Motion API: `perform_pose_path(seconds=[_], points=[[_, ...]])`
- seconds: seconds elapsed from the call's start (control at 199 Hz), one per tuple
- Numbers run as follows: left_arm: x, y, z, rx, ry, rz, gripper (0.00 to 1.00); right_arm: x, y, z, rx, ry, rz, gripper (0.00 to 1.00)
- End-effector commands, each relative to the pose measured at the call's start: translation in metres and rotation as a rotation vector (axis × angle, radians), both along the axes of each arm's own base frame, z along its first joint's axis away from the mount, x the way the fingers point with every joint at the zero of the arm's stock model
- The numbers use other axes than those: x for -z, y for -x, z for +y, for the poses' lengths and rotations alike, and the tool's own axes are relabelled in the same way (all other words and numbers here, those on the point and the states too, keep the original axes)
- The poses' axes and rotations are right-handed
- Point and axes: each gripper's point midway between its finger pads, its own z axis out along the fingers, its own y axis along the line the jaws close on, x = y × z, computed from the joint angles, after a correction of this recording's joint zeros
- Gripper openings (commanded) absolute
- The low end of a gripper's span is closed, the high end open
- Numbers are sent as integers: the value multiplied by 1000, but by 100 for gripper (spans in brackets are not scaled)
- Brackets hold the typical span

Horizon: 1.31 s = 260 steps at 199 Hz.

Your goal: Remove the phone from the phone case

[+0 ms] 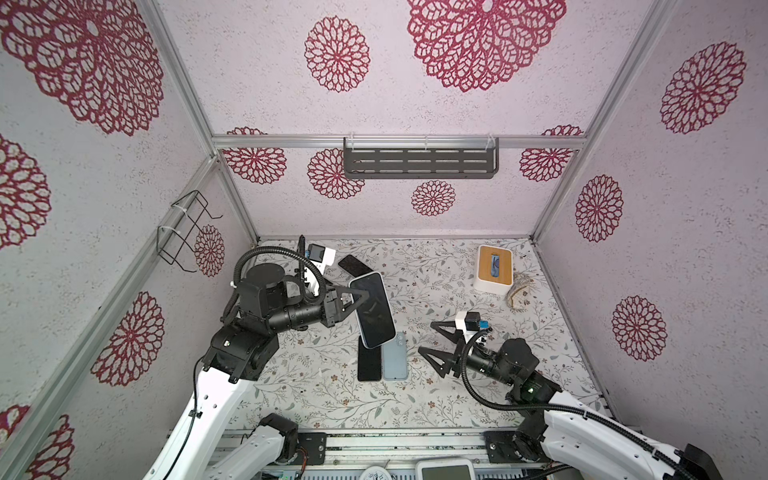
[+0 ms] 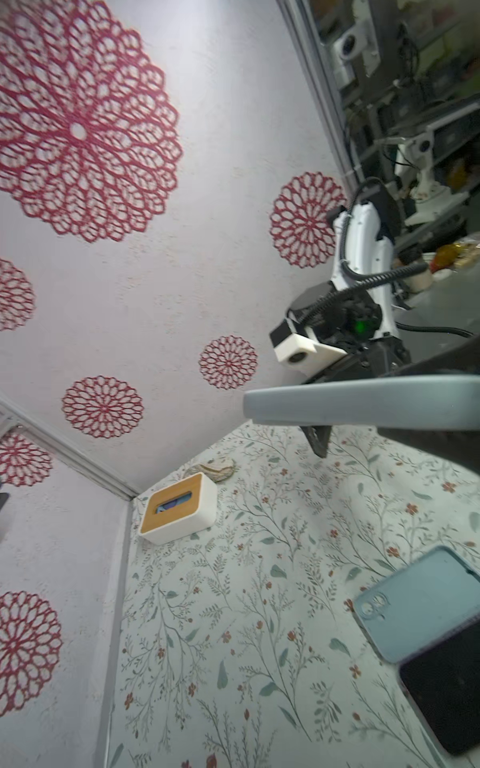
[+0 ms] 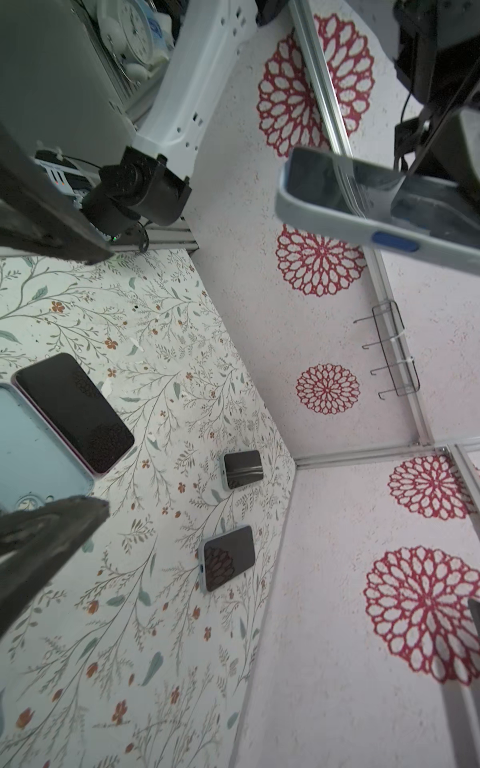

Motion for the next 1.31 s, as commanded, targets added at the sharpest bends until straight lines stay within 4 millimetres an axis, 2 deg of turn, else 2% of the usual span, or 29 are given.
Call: perform_pose_path(seconds=[0.0, 0.116, 0.257, 0.418, 0.72, 0.956, 1.303], points=[[8, 34, 0, 169, -103, -78, 0, -1, 18, 13, -152, 65, -6, 90], [2, 42, -8, 244, -108, -114, 0, -4, 26, 25, -243, 78, 13, 84], [16, 45, -28, 320, -194, -138, 0, -10, 34, 39, -330, 79, 14, 76], [22, 35, -41, 326, -251, -154, 0, -15, 43, 45, -384, 73, 0, 63], [14, 25, -52, 318, -196, -200, 0, -18, 59, 46, -461, 12, 13, 60], [19, 24, -58, 334, -174, -191, 0, -25, 61, 51, -488, -22, 3, 51], [15, 25, -62, 355, -147, -185, 0, -20, 57, 56, -483, -4, 18, 43]])
